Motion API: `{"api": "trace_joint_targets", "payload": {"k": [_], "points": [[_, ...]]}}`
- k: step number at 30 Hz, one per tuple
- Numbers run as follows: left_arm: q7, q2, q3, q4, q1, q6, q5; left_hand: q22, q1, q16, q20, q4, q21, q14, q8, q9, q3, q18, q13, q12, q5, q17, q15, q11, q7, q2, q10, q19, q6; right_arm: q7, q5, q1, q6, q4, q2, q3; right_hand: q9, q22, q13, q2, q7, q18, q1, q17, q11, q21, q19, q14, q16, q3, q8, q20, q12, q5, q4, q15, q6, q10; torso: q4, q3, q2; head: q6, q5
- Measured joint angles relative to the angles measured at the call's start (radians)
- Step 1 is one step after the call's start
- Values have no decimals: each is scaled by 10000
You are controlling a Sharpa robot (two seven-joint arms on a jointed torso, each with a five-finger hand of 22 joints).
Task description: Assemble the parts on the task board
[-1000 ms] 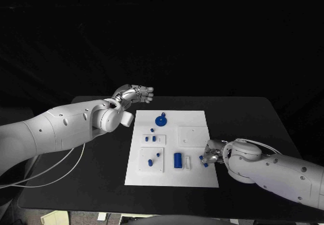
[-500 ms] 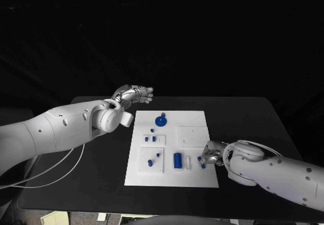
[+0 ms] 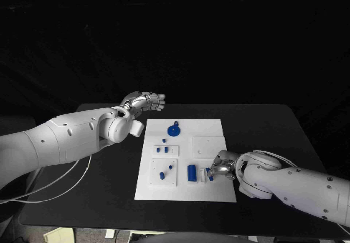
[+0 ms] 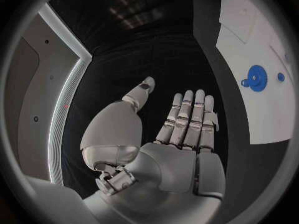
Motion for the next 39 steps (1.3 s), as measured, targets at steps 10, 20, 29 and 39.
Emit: {"api": "trace_joint_targets", "payload": {"k": [10,20,29,39], "points": [[0,7,0,16,0,1,0,-1,0,0,0,0,0,0,38,-9,0,0,0,0,0,9,0,0,0,0,0,0,0,-44,531,1,158,-317,300,-10,-52,0,-44,-74,12,1,-185,-9,-22,0,15,-4,0,-258,-38,15,-58,1,155,-4,45,14,6,-6,0,-12,-1],[-2,11,0,18,0,2,0,9,0,0,0,0,0,0,38,-8,0,0,0,0,0,8,0,0,0,0,0,0,0,-78,614,1,357,-466,507,-43,-71,-1,-63,-101,11,5,-312,-18,-35,0,15,-4,-40,-366,-37,15,-96,-76,263,-5,46,3,6,0,3,-29,31],[-4,19,0,18,0,2,0,15,0,0,0,0,0,0,38,-8,0,0,0,0,0,8,0,0,0,0,0,0,0,-72,603,-1,384,-757,652,-55,-76,-1,-74,-114,9,9,-324,-19,-34,0,15,-5,-40,-394,-37,15,-96,-76,291,-5,45,0,1,6,3,-28,43],[-8,17,0,18,0,2,0,16,0,0,0,0,0,0,37,-7,0,0,0,0,0,8,0,0,0,0,0,0,0,-65,575,3,463,-856,726,-91,-86,-1,-93,-221,-1,15,-430,-18,-50,0,15,-5,-40,-523,-45,16,-96,-193,355,-5,39,-22,1,6,2,-36,57]]}}
